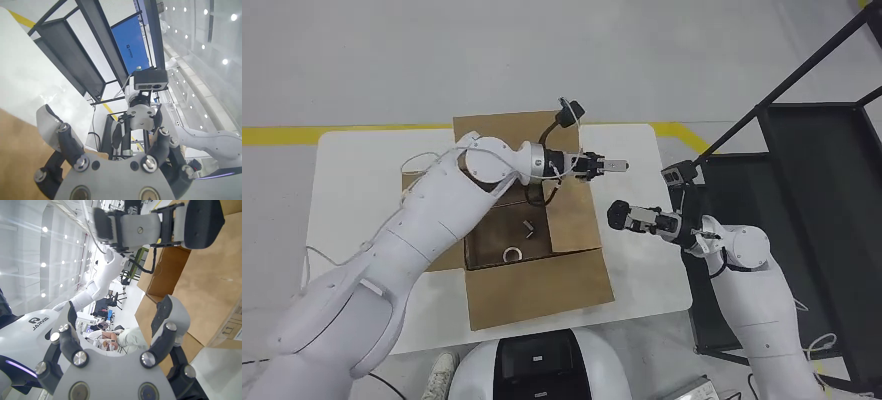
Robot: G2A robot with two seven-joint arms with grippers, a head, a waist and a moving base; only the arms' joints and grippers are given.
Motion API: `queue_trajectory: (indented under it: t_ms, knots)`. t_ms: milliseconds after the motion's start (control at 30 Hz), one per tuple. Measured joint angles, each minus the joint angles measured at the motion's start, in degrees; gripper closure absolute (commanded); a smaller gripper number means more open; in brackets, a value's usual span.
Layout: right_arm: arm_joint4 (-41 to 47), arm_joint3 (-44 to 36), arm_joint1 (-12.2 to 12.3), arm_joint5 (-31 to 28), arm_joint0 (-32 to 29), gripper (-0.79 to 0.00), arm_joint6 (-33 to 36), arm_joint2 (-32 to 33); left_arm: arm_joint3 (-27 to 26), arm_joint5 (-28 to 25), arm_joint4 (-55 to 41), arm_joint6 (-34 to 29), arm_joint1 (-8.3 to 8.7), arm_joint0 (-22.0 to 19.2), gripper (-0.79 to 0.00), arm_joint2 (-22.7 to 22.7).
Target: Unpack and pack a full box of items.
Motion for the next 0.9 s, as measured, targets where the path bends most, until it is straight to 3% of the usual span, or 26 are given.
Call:
queue_trajectory:
  t_ms: [233, 367, 500, 667, 900]
  knots:
    - [-0.18, 2.12, 0.30, 0.29, 1.56, -0.785, -1.88, -0.33, -7.29, 1.67, 5.33, -2.12, 5.95, 7.78, -0.785, -8.23]
    - [-0.59, 2.11, 0.63, 0.97, 0.81, -0.785, -3.47, 0.66, -15.69, 5.40, 9.28, -3.32, 9.69, 13.94, -0.785, -14.56]
    - [-1.37, 1.67, 0.95, 1.65, 0.03, -0.785, -4.26, 1.32, -21.46, 11.20, 13.41, -3.41, 12.20, 19.15, -0.785, -19.51]
    - [-2.23, 0.41, 1.44, 2.39, -1.36, -0.785, -4.61, 2.62, -21.23, 15.27, 14.10, -3.61, 12.59, 20.56, -0.785, -20.57]
    - [0.13, -2.19, 2.21, 2.22, -4.67, -0.785, -2.65, 5.94, -14.09, 15.28, 9.76, -3.19, 9.80, 16.18, -0.785, -15.89]
